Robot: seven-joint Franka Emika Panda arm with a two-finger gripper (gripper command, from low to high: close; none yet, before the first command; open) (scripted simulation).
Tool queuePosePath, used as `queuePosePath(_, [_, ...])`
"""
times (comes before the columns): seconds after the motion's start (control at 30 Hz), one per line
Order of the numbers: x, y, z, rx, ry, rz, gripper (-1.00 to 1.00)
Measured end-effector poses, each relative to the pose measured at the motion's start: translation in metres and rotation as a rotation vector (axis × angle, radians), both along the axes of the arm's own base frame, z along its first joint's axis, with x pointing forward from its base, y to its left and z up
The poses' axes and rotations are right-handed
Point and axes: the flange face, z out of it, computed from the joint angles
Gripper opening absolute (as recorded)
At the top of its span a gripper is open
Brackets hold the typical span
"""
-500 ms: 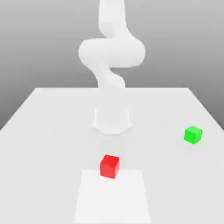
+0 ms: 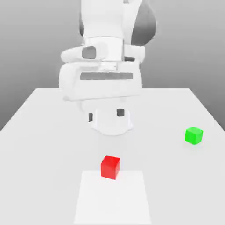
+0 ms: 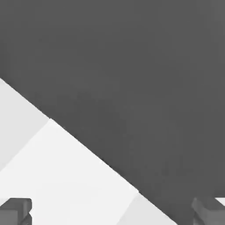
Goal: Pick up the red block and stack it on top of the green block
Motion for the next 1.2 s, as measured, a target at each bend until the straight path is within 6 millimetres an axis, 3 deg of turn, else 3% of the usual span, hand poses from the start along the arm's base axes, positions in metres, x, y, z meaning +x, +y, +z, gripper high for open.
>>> queuePosePath(0.17, [-0.046, 0.006, -0.087, -0.052, 0.152, 0.258, 0.0])
queuePosePath(0.27, [-0.072, 0.008, -0.121, -0.057, 0.219, 0.376, 0.0])
queuePosePath(0.77, [-0.067, 0.013, -0.163, -0.005, 0.231, 0.412, 0.0])
queuePosePath(1.13, [-0.076, 0.009, -0.191, -0.053, 0.228, 0.398, 0.0])
queuePosePath(1.17, [-0.077, 0.008, -0.193, -0.059, 0.229, 0.397, -1.0])
queuePosePath(1.2, [-0.077, 0.008, -0.193, -0.059, 0.229, 0.397, -1.0])
